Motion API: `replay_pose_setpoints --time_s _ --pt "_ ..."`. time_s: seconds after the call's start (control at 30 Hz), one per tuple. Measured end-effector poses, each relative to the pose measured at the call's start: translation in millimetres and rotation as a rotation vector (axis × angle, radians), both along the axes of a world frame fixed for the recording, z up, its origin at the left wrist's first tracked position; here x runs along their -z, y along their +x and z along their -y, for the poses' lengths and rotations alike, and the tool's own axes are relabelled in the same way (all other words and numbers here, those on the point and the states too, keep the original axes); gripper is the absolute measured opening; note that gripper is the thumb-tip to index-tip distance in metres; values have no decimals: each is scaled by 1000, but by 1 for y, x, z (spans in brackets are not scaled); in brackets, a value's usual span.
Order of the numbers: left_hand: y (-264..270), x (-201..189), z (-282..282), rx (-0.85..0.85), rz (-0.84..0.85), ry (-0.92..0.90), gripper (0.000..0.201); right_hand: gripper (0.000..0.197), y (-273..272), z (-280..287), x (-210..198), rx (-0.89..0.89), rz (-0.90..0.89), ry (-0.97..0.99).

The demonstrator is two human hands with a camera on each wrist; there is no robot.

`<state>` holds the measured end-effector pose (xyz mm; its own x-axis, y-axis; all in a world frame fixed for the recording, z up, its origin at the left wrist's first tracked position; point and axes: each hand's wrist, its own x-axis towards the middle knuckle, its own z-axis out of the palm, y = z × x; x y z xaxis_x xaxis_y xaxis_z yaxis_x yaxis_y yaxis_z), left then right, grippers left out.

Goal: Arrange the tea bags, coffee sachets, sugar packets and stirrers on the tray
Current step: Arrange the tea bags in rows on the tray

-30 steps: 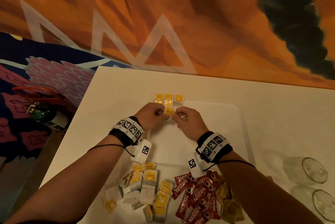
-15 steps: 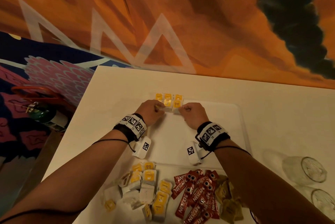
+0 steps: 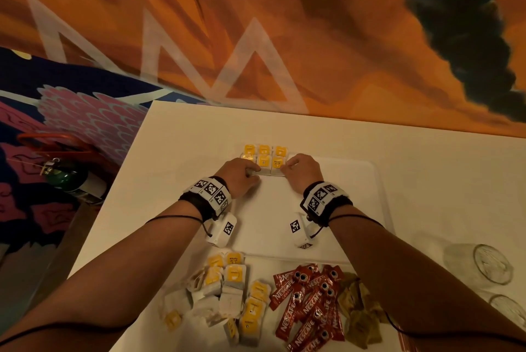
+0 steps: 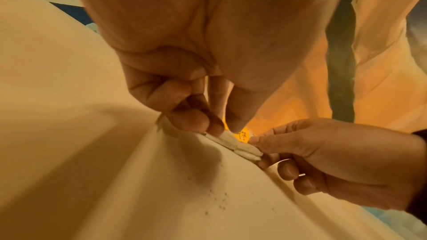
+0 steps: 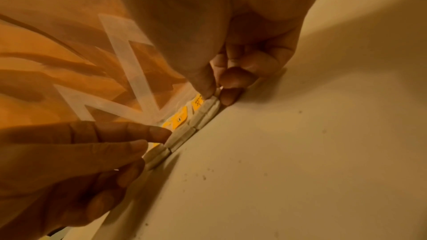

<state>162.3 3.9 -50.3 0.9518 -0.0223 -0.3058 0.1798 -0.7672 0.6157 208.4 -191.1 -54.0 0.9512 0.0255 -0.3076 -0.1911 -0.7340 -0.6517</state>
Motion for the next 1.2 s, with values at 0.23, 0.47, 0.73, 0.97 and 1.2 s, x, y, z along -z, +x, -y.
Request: replay_pose_setpoints --time_s 0.23,0.47,0.73,0.97,1.2 --pt "-13 -11 -12 23 1 -20 27 13 -20 2 -17 -131 44 79" --pt "-57 -29 -29 201 -61 -102 19 16 -75 6 -47 -522 16 110" --pt "-123 -33 -31 420 -205 -81 28 37 -134 12 -46 -914 -156 -86" --pt "-157 -35 -24 496 -271 -82 39 39 -175 12 -36 -1040 -184 -203" --pt "-166 -33 -17 587 -183 45 34 30 -193 11 -29 -1071 -109 -254"
